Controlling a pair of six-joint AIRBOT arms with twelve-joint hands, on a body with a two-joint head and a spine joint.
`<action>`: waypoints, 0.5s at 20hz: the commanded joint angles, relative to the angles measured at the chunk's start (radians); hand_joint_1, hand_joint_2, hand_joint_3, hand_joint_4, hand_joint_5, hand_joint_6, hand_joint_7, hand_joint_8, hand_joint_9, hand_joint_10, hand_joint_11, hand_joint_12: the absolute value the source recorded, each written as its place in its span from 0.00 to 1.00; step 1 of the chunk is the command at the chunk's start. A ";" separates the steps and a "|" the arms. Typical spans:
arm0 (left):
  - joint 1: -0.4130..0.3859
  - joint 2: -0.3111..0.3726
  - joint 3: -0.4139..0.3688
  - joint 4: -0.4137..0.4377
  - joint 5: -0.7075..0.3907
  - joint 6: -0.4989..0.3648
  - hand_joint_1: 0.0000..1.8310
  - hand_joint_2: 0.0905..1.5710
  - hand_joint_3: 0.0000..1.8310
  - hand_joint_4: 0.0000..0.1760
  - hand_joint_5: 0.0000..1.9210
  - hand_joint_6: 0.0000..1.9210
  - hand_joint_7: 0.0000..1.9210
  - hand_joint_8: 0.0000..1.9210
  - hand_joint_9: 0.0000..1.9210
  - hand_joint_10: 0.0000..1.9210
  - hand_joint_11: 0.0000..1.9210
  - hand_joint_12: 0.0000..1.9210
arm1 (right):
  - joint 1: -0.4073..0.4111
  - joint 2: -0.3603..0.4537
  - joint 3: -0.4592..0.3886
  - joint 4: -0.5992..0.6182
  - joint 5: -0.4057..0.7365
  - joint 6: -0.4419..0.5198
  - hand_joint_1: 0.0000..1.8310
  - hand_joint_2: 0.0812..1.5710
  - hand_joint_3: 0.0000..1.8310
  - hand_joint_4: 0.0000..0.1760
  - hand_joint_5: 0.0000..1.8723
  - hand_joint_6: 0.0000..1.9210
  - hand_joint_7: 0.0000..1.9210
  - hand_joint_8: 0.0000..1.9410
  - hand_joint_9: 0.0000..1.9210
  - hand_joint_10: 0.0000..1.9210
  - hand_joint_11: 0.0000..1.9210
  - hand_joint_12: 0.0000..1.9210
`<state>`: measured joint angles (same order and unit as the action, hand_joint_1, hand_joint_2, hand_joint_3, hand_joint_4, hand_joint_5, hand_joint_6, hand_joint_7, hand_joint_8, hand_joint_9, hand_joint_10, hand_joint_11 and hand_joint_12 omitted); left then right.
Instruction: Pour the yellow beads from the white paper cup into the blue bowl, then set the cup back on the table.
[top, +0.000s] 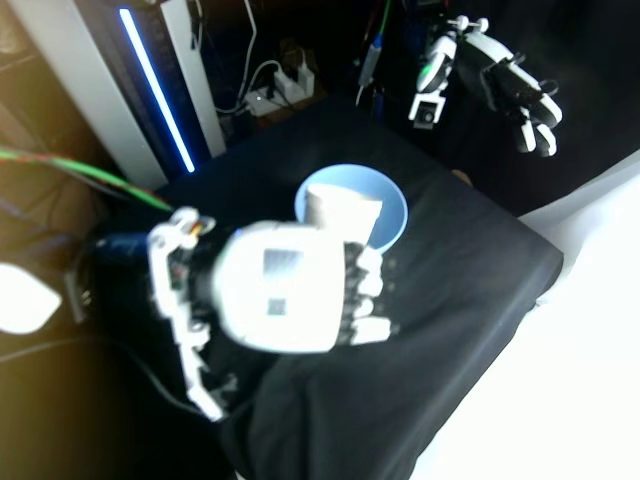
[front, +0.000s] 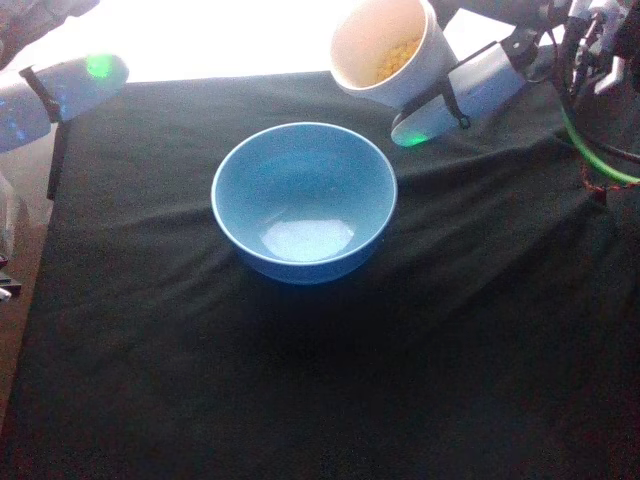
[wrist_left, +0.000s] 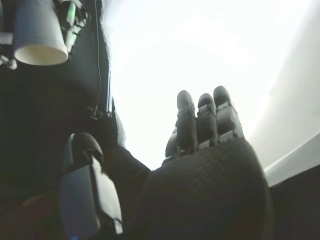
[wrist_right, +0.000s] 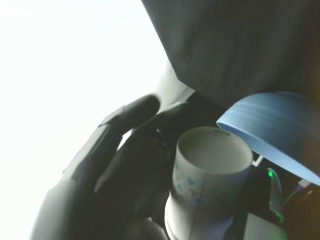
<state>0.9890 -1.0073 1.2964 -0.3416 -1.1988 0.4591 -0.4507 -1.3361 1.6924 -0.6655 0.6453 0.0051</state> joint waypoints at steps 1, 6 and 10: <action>-0.013 0.000 0.006 -0.003 -0.112 -0.009 0.22 0.59 0.00 0.00 0.01 0.00 0.19 0.00 0.07 0.00 0.00 0.05 | 0.020 0.001 -0.003 0.033 0.074 0.007 0.69 0.65 0.00 0.00 0.56 0.44 0.65 0.28 0.70 0.04 0.50 0.44; -0.014 -0.004 0.008 0.002 -0.105 -0.009 0.21 0.58 0.00 0.00 0.01 0.00 0.19 0.00 0.08 0.00 0.00 0.06 | 0.036 0.001 -0.010 -0.045 0.042 0.016 0.69 0.66 0.00 0.00 0.54 0.45 0.63 0.35 0.72 0.01 0.49 0.52; -0.018 -0.004 0.009 0.007 -0.102 -0.009 0.21 0.58 0.00 0.00 0.01 0.00 0.20 0.00 0.08 0.00 0.00 0.08 | 0.074 -0.003 -0.021 -0.142 0.004 0.019 0.70 0.65 0.00 0.00 0.61 0.26 0.62 0.44 0.76 0.03 0.46 0.69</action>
<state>0.9878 -1.0103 1.2984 -0.3264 -1.1851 0.4587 -0.3931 -1.3365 1.6737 -0.8574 0.5804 0.0204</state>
